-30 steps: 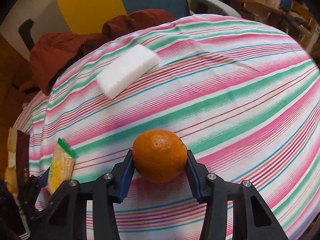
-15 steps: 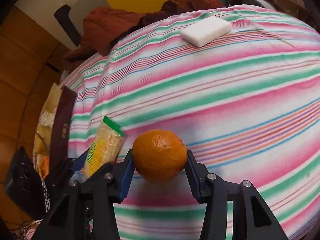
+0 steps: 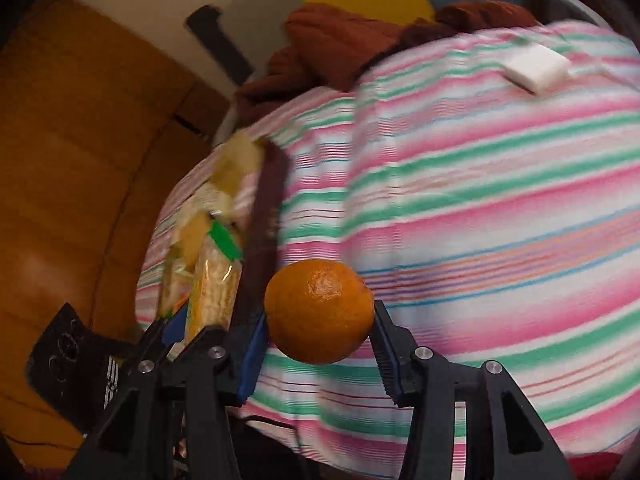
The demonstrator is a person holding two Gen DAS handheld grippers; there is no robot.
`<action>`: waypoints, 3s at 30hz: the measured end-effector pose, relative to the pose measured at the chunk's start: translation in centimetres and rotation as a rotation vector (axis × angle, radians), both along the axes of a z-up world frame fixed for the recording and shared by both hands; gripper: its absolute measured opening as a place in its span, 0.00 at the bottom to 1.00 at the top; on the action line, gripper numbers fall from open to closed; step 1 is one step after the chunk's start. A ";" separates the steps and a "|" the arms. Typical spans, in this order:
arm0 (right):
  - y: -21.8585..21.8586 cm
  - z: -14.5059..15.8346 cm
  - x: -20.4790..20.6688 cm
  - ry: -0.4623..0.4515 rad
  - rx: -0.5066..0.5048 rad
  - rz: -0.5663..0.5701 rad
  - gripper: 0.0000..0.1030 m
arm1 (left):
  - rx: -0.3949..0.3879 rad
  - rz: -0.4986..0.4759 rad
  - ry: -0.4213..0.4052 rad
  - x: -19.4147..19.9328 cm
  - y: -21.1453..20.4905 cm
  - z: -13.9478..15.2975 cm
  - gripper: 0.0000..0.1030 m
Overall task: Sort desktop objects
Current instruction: 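Carry the orange and snack pack toward the gold tray, then lower the orange and snack pack into the gold tray and open both tools, then move the right tool to the white sponge block and grasp it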
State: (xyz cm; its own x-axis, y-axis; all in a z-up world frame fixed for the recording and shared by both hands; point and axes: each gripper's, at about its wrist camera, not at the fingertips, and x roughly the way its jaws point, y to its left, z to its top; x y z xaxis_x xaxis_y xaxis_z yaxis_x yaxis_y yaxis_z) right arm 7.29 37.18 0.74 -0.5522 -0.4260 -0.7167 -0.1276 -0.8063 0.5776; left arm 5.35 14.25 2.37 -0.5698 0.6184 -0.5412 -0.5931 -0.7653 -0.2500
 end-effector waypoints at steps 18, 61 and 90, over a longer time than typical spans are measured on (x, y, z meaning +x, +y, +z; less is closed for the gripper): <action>-14.6 2.5 -8.2 0.104 0.266 0.159 0.55 | -0.032 0.450 -0.211 -6.9 -14.5 -2.3 0.64; -12.5 1.8 -3.3 0.126 0.189 0.162 0.59 | -0.038 0.346 0.023 -1.3 -12.4 -0.8 0.65; -0.7 -1.3 -1.5 0.038 0.127 -0.159 0.67 | -0.015 0.251 -0.015 -2.4 -6.3 0.3 0.66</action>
State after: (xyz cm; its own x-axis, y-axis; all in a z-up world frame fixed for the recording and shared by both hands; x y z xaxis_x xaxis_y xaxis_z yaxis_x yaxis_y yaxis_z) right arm 5.75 36.45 -0.53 -0.6329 -0.2388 -0.7364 -0.2395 -0.8442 0.4796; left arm 2.97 7.91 2.66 -0.6963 0.4500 -0.5591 -0.3800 -0.8920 -0.2448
